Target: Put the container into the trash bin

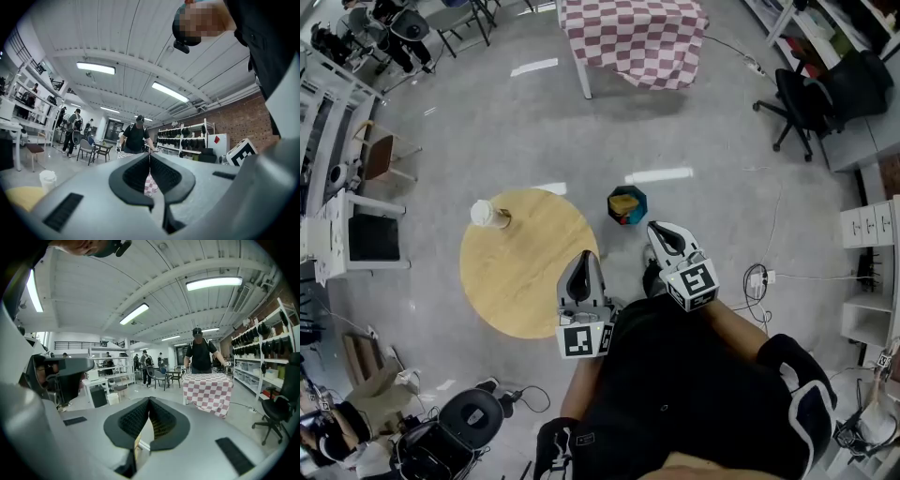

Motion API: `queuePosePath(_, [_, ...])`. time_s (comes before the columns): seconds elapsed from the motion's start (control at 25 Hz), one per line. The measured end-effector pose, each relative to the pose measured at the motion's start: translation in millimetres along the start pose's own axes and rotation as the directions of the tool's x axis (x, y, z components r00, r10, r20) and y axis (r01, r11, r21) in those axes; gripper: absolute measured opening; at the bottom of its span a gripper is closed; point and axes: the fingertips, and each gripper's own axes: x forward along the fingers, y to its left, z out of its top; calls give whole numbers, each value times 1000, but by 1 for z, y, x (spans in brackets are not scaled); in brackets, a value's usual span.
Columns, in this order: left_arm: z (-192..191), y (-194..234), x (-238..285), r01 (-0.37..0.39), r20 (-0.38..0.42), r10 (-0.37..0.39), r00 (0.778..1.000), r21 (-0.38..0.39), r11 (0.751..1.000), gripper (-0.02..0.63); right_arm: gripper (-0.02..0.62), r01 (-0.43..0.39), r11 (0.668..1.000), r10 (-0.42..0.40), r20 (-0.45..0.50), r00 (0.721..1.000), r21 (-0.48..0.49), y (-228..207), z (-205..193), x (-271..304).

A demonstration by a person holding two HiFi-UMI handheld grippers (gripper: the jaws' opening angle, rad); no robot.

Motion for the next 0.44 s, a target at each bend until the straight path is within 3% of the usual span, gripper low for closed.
queuePosePath(0.44, [-2,7,-2,-10,0,10,1000,-9,1000,11,26,-13,1000,13,-15,1000,-6,4,-6,8])
